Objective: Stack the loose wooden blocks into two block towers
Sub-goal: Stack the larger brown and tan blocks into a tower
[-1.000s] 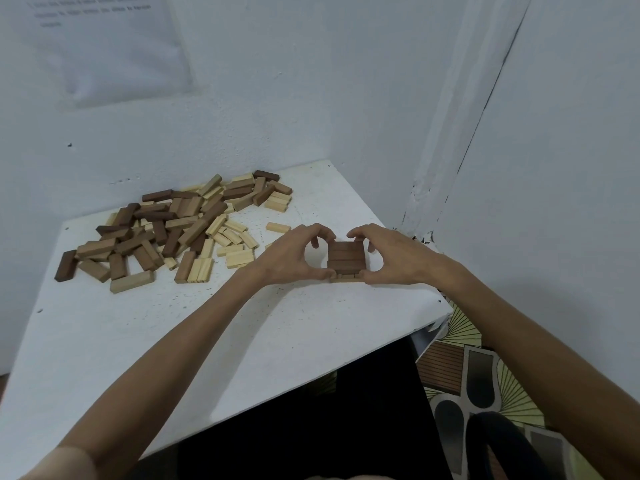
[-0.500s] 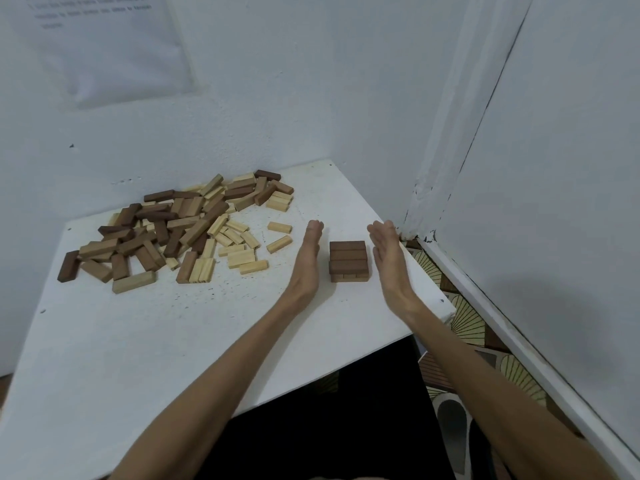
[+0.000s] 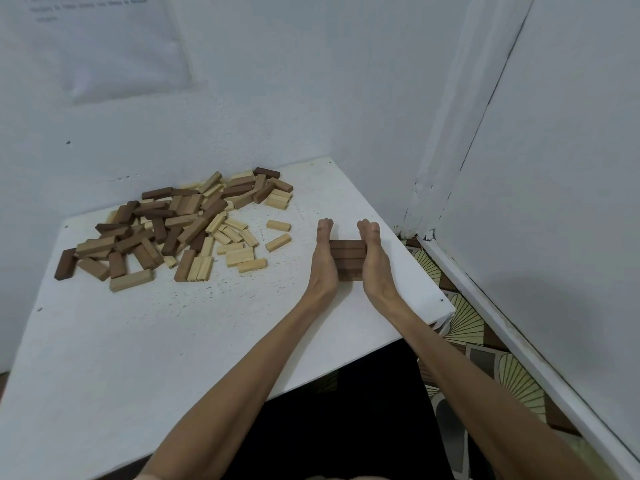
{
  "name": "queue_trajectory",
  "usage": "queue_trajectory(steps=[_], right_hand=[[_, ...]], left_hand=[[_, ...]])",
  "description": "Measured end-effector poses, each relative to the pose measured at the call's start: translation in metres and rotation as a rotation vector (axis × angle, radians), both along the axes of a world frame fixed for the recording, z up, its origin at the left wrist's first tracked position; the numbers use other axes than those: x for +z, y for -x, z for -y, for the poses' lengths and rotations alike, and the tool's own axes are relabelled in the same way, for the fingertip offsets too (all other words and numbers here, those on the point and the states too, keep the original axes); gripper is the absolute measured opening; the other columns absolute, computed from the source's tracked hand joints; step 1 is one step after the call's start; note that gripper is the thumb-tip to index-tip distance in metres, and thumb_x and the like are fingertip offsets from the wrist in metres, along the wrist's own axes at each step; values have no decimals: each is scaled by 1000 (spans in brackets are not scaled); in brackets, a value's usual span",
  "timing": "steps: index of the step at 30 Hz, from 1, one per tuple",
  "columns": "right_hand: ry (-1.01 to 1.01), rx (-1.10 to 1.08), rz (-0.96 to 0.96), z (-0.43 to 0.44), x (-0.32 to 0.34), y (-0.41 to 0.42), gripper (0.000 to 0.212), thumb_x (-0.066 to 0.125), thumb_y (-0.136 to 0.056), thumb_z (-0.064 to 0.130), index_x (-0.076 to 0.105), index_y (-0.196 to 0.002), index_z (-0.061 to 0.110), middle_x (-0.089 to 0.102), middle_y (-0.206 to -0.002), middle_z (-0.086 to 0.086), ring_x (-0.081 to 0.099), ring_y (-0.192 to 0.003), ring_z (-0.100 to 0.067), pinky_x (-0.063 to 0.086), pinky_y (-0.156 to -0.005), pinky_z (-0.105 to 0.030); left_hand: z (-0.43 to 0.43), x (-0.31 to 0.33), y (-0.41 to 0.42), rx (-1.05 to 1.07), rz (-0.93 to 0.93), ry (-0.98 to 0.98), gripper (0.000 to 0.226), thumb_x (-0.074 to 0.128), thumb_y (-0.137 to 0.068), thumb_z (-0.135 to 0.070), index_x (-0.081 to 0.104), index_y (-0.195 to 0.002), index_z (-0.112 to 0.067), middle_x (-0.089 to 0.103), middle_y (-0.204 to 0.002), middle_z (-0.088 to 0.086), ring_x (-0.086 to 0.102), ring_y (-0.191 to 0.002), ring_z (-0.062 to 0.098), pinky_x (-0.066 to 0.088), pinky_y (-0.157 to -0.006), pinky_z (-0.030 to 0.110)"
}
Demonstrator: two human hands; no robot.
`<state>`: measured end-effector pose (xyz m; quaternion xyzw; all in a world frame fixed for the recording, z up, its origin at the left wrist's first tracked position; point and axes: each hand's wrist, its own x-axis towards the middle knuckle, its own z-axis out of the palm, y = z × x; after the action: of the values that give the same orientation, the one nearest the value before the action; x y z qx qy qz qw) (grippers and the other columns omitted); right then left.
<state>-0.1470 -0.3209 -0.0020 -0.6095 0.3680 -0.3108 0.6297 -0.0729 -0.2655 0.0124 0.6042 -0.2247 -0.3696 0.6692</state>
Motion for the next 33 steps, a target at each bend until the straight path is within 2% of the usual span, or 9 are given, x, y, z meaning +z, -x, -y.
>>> queue_trajectory(steps=[2, 5, 8, 12, 16, 20, 23, 27, 33], right_hand=[[1, 8, -10, 1, -1, -1, 75, 18, -102, 71, 30, -163, 28, 30, -167, 14, 26, -153, -3, 19, -129, -41], [3, 11, -20, 1, -2, -2, 73, 18, -103, 68, 28, -163, 27, 29, -168, 13, 25, -154, -4, 20, -129, -42], [7, 21, -28, 0, -2, -3, 73, 17, -103, 70, 29, -163, 29, 30, -167, 15, 25, -153, -4, 20, -129, -42], [4, 35, -8, 6, -3, 0, 75, 24, -97, 76, 39, -158, 34, 43, -158, 20, 36, -147, -2, 26, -127, -43], [139, 160, -28, 25, -1, 22, 74, 53, -93, 63, 36, -157, 31, 53, -150, 16, 42, -140, 6, 29, -123, -34], [367, 383, -169, 49, -6, 48, 76, 77, -92, 35, 36, -156, 27, 56, -147, 13, 42, -143, -1, 30, -124, -36], [408, 436, -202, 59, -4, 55, 77, 81, -90, 23, 39, -155, 27, 57, -146, 12, 45, -142, -3, 32, -125, -40], [445, 453, -223, 62, 0, 57, 81, 86, -85, 22, 42, -153, 28, 58, -145, 14, 48, -140, -3, 35, -123, -37], [457, 432, -229, 61, -1, 57, 78, 86, -86, 20, 45, -151, 29, 61, -140, 14, 50, -139, -5, 34, -124, -36]], left_hand=[[1, 0, 1, -14, 8, -7, 59, 19, -107, -58, 36, -157, -30, 47, -132, -27, 49, -89, -30, 37, -73, -2], [2, 0, 2, -11, 18, -4, 60, 19, -107, -58, 38, -156, -28, 51, -127, -30, 51, -89, -32, 40, -70, -4], [2, -3, 0, -3, 23, -17, 64, 18, -106, -62, 37, -158, -29, 45, -152, -18, 51, -116, -13, 39, -91, 10], [-3, -1, -5, -38, 10, -7, 63, 17, -105, -65, 38, -155, -32, 41, -157, -17, 44, -136, 3, 35, -115, 31], [-12, -4, -29, -132, 91, -3, 60, 38, -101, -66, 44, -148, -29, 47, -156, -9, 47, -136, 0, 36, -116, 29], [-28, -16, -58, -335, 315, -75, 71, 62, -98, -39, 31, -158, -19, 52, -152, -9, 46, -141, 3, 35, -119, 31], [-34, -19, -69, -417, 433, -97, 82, 74, -91, -31, 30, -159, -17, 51, -152, -9, 44, -143, 3, 33, -123, 33], [-33, -21, -74, -456, 518, -99, 97, 89, -80, -23, 31, -158, -16, 52, -151, -9, 44, -143, 4, 31, -124, 34], [-33, -22, -75, -424, 536, -83, 91, 92, -77, -21, 41, -152, -21, 60, -143, -11, 53, -136, 4, 39, -120, 32]])
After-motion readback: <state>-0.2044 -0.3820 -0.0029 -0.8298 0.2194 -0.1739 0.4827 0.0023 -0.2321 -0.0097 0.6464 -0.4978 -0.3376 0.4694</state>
